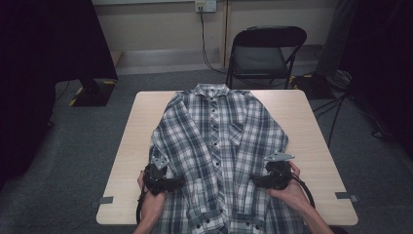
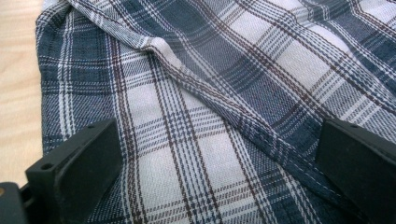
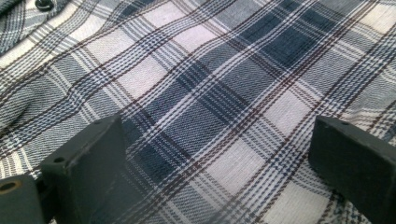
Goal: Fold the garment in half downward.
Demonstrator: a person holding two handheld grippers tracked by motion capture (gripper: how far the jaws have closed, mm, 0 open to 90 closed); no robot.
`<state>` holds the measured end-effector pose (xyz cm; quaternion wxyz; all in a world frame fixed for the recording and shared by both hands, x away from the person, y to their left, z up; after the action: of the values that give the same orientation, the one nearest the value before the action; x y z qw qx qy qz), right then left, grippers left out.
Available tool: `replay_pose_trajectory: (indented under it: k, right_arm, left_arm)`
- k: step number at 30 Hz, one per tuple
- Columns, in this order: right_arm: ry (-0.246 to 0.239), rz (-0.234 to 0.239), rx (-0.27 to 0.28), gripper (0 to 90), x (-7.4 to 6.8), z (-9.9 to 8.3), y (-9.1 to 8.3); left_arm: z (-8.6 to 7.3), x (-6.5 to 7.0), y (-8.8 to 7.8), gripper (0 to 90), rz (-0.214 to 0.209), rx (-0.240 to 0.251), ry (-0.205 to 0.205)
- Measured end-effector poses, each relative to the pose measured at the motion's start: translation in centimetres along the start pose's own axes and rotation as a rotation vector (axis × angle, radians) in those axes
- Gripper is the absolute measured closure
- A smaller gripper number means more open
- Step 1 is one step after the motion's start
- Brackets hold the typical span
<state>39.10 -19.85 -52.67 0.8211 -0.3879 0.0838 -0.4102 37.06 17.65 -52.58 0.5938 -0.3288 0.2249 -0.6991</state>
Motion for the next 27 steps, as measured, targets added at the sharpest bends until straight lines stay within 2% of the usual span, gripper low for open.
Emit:
replay_pose_trajectory:
  k: [2,14,16,18,19,21,23,25,27]
  right_arm:
    - [0.003,-0.005,0.016,3.4,-0.3,-0.2,-0.2]
    - [-0.002,0.001,0.004,3.4,-2.2,-1.8,-2.3]
    - [0.001,0.003,-0.004,3.2,-2.7,-2.1,-2.8]
    - [-0.004,0.01,-0.008,2.6,-3.2,-2.5,-3.3]
    - [-0.011,0.018,-0.006,2.1,-3.4,-2.7,-3.6]
    - [-0.022,0.038,-0.001,1.8,-3.5,-3.0,-3.9]
    - [0.012,0.058,-0.018,1.5,-3.4,-2.9,-4.2]
    - [0.053,0.107,-0.031,2.3,-3.0,-2.3,-4.6]
    - [0.096,0.112,0.009,1.2,-2.5,-1.3,-5.1]
  left_arm:
    - [-0.3,0.1,-0.3,0.0,0.002,0.001,-0.003]
    - [-2.7,0.7,-2.5,0.0,0.003,-0.008,-0.002]
    - [-3.1,0.8,-3.0,0.0,-0.001,-0.019,0.005]
    - [-3.4,0.8,-3.6,0.0,-0.007,-0.064,0.021]
    - [-3.4,0.8,-3.9,0.2,-0.013,-0.081,0.025]
    - [-3.1,0.6,-4.3,3.8,-0.041,-0.065,0.011]
    - [-2.4,0.6,-4.7,4.7,-0.042,-0.042,0.011]
    - [-1.3,0.6,-5.2,4.7,-0.028,-0.008,0.029]
    - [-0.1,0.7,-5.4,4.7,-0.037,0.023,0.039]
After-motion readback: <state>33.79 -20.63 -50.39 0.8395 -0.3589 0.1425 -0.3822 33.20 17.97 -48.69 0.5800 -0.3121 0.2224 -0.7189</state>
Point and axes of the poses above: each handheld gripper's, and its own axes: y roughly forward along the jaws, z roughly out of its top, x roughly to its right, the point moved 3 cm from there along y, roughly forward along the jaws, and after that the axes turned 15 degrees about -y, right-handed, at the moved point
